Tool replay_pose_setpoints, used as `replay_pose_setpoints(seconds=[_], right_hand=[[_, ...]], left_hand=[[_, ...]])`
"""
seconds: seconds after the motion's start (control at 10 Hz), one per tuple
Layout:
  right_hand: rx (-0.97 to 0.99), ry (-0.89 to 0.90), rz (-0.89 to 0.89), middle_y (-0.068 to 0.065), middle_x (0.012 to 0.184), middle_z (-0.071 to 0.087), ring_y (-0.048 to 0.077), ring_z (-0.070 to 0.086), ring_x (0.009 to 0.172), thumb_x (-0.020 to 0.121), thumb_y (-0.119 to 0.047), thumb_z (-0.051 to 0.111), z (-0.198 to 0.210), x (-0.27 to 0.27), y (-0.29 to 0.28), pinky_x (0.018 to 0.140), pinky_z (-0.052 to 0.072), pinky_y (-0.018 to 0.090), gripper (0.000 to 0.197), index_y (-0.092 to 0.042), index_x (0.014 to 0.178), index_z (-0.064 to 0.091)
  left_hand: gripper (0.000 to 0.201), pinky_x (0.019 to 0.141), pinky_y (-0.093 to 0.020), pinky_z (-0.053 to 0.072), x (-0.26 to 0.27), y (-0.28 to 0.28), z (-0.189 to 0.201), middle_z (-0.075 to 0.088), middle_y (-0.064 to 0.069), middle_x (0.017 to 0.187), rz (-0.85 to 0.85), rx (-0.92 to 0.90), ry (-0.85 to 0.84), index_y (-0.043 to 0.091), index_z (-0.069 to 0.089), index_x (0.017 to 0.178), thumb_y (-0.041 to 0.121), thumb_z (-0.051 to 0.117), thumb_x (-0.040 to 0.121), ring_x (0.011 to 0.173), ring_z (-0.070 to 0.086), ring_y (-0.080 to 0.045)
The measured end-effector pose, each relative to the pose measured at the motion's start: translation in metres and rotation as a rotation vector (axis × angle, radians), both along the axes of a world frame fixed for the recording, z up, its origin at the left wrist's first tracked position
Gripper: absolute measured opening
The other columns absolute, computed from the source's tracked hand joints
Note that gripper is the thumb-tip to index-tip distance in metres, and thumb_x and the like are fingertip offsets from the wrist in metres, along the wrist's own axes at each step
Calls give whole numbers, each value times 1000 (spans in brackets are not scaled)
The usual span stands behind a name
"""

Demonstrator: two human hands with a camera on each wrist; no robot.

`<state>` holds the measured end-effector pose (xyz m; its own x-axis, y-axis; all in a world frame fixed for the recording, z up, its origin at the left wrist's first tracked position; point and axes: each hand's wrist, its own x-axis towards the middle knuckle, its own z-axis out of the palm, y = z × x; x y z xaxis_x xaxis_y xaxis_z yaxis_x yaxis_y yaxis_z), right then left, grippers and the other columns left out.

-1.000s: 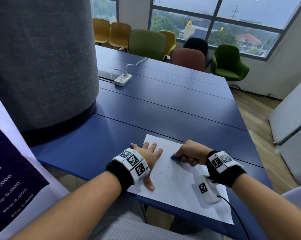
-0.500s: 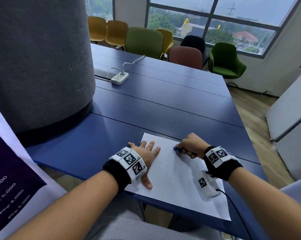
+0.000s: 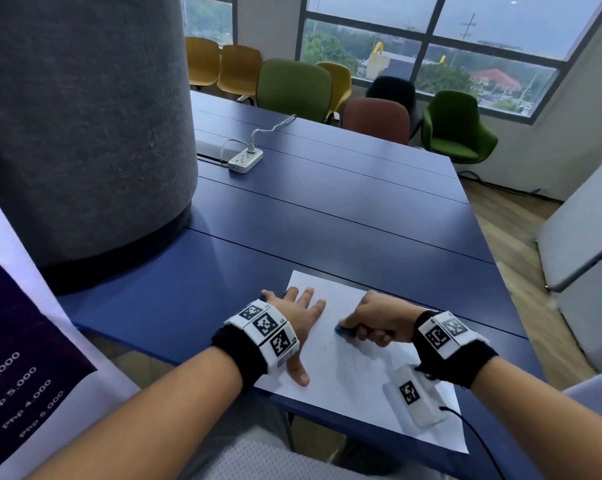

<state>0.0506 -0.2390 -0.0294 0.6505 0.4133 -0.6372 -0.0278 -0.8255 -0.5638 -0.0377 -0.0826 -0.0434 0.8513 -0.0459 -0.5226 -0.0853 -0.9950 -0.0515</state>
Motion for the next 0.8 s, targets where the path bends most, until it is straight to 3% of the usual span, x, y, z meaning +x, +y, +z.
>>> replay_pose_setpoints(seconds=[0.2,0.3,0.5,0.6,0.7,0.8], right_hand=[[50,-135,-79,4,49,46,11,28,32,87,-12,62,3,13,-1,38,22,15,25,-6,62,66],[-76,68,127,1,48,50,9,28,32,89,-16,62,5,-6,-2,37,19,15,23,-7,69,68],[25,-4,-17,-2,46,50,10,27,34,91,-16,59,3,1,-5,37,18,16,29,-8,65,70],[-78,151,168,1,53,55,8,28,33,91,-18,59,2,-15,-5,35,20,15,26,-6,71,70],[-38,25,69,1,49,51,9,28,32,90,-16,61,3,-4,-4,35,20,14,32,-10,60,71],[33,-146,-72,1,45,46,11,29,31,89,-13,60,4,15,-4,37,22,14,31,-9,60,69]], left_hand=[[140,111,-72,10,-1,1,-1,-17,-6,163,4,-17,6,22,-15,155,59,83,62,149,-9,-37],[140,111,-72,11,0,0,1,-17,-7,163,7,-10,13,21,-15,155,59,83,62,149,-9,-36],[140,111,-72,10,0,0,2,-16,-7,163,5,-15,13,21,-15,155,58,83,63,149,-9,-36],[140,111,-72,11,0,-1,2,-17,-7,163,6,0,20,20,-15,155,59,83,63,149,-9,-36],[140,111,-72,10,0,-2,3,-17,-7,163,5,4,24,20,-16,155,58,83,63,149,-9,-36],[139,111,-72,9,-1,-1,3,-17,-7,163,5,-7,17,20,-15,155,57,83,64,149,-9,-36]])
